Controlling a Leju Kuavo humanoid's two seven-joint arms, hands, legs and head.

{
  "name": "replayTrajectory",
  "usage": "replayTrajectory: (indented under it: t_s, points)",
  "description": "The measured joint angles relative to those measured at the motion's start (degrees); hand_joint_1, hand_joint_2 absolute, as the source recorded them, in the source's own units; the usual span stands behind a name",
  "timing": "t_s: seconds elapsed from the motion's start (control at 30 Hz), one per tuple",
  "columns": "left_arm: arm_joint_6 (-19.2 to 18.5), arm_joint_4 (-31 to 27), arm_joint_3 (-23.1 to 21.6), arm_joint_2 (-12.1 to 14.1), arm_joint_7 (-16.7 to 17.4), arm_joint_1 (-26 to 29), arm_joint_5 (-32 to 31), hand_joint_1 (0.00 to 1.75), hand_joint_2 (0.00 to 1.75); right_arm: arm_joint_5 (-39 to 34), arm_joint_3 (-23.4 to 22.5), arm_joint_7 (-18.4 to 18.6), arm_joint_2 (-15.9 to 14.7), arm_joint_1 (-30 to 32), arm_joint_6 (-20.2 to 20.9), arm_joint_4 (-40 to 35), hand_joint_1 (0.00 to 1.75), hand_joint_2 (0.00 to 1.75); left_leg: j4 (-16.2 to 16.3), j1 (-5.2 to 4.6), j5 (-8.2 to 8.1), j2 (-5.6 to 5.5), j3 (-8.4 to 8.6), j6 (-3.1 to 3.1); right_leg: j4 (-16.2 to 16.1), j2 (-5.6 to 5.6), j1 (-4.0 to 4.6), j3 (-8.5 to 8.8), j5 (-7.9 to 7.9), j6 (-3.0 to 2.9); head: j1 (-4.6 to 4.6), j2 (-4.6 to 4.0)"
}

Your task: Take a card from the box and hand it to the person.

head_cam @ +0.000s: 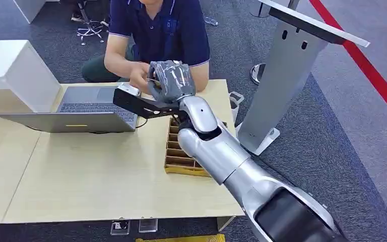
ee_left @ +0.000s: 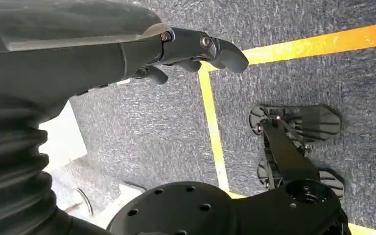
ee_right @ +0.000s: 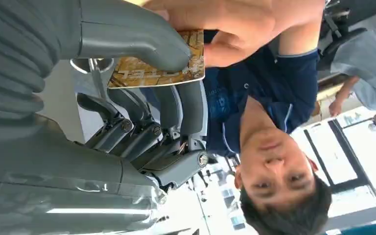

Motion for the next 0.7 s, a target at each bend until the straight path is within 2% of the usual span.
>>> replayTrajectory:
  t_s: [0.3,0.33,0.57,0.7]
  points:
    - [-0.6,0.0,-0.4,-0.1,0.0,-0.7,-0.5,0.0,1.75,-3.4,0.4,-0.7,1.3,-1.1,-0.2,3.8,1.71,1.75,0.0,0.0,0.0,0.0,0.01,0.0,0.0,0.0,0.0,0.0,0.0,0.0,-0.02,0.0]
    - [-0.7,0.0,-0.5,-0.2,0.0,-0.7,-0.5,0.0,1.75,-3.9,0.4,-0.8,1.4,-1.1,-0.2,4.1,0.0,1.75,0.0,0.0,0.0,0.0,0.01,0.0,0.0,0.0,0.0,0.0,0.0,0.0,0.0,0.0]
    - [-0.4,0.0,-1.2,-0.2,-0.5,-0.7,-1.7,0.0,1.75,-5.6,0.8,-1.2,1.8,-1.3,-0.2,5.7,0.0,1.75,0.0,0.0,0.0,0.01,0.01,0.0,0.0,0.0,0.0,0.0,0.0,0.0,0.02,0.0]
    - [0.4,0.0,-1.3,-0.2,-0.9,-0.7,-1.0,0.0,1.75,-7.5,0.9,-2.7,1.8,-1.3,-0.3,6.1,0.0,1.75,0.0,0.0,0.0,0.0,0.01,0.0,0.0,0.0,0.0,0.0,0.0,0.0,0.0,0.0]
